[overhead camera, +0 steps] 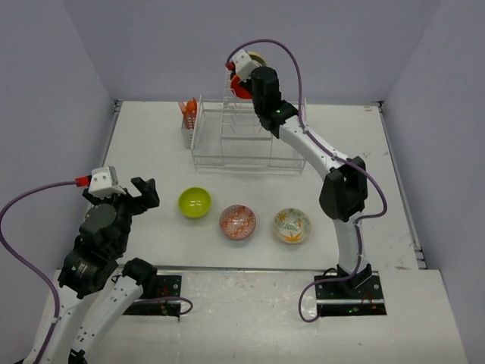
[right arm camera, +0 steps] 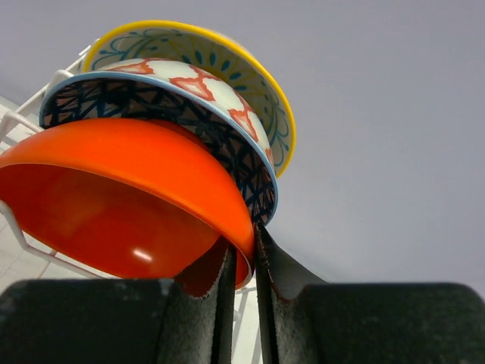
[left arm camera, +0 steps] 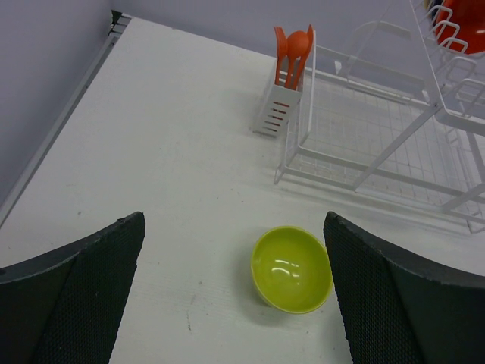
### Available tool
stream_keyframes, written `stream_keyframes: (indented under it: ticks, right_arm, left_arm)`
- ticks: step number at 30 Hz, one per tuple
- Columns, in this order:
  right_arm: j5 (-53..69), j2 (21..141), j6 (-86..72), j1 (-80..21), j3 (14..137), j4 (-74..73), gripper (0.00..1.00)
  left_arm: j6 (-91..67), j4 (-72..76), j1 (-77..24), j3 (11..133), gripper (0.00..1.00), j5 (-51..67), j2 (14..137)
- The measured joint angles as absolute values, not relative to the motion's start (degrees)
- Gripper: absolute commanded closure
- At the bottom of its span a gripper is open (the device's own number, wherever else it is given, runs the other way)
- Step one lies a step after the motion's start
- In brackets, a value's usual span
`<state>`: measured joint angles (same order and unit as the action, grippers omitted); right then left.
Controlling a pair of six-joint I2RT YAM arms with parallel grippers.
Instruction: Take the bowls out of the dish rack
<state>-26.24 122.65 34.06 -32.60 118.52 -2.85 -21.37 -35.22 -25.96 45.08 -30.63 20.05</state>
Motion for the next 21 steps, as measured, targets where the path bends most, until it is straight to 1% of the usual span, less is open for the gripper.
stream_keyframes:
  ticks: [6,7,21]
  right_arm:
    - [-26.6,121.7,34.6,-32.8,115.5,1.9,0.96]
    - [-26.5,121.3,34.6,-32.8,114.8,2.5,1.0]
    - [-26.0,117.0,34.7,-32.8,106.2,9.1,1.0]
  left_arm:
    - [-21.3,-34.6,-26.0,44.8,0.0,-30.2,18.8]
    - [-21.3,-34.5,-26.0,44.6,0.0,-30.2,18.7]
    - [-21.2,-34.3,-26.0,44.1,0.0,-30.2,18.7]
